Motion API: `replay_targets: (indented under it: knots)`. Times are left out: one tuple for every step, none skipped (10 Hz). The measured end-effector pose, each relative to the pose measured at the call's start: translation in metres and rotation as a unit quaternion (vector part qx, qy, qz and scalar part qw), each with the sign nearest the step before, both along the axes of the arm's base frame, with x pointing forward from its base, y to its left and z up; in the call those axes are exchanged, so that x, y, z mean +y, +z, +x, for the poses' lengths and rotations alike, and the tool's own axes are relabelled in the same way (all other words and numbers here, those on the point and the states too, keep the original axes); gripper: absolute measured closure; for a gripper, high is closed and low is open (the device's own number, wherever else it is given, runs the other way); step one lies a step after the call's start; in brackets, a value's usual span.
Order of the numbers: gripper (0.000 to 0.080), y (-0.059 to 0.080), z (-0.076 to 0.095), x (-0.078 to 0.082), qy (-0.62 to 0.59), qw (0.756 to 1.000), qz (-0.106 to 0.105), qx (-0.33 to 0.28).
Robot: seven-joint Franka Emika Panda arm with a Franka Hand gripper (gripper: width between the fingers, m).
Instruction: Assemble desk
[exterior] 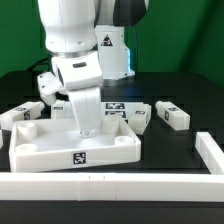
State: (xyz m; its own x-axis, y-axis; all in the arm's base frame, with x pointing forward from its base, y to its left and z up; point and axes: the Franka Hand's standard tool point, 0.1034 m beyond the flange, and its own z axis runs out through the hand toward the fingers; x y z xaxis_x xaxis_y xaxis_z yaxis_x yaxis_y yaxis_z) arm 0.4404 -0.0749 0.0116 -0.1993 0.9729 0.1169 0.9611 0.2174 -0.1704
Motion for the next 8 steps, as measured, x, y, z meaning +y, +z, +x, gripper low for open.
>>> replay_targets:
  knots:
    - [0.0238,0.0004,0.0000,-0.0016,-0.002,1.000,0.000,0.000]
    - [0.0383,-0.0002,-0.0004,-0.0014,-0.002,1.000,0.000,0.000]
    - [0.0383,-0.0003,-0.0006,-0.0017,-0.002,1.000,0.000,0.000]
    - [0.0564,-0.0004,-0.0007,-0.0017,-0.002,1.000,0.000,0.001]
    - [0.0564,-0.0006,-0.0009,-0.0017,-0.002,1.000,0.000,0.001]
    - [0.0728,0.0004,0.0010,-0.0025,-0.003,1.000,-0.001,-0.003]
    - [0.0728,0.0004,0.0012,-0.0025,-0.003,1.000,-0.001,-0.004]
    - [0.0728,0.0004,0.0012,-0.0025,-0.003,1.000,-0.001,-0.004]
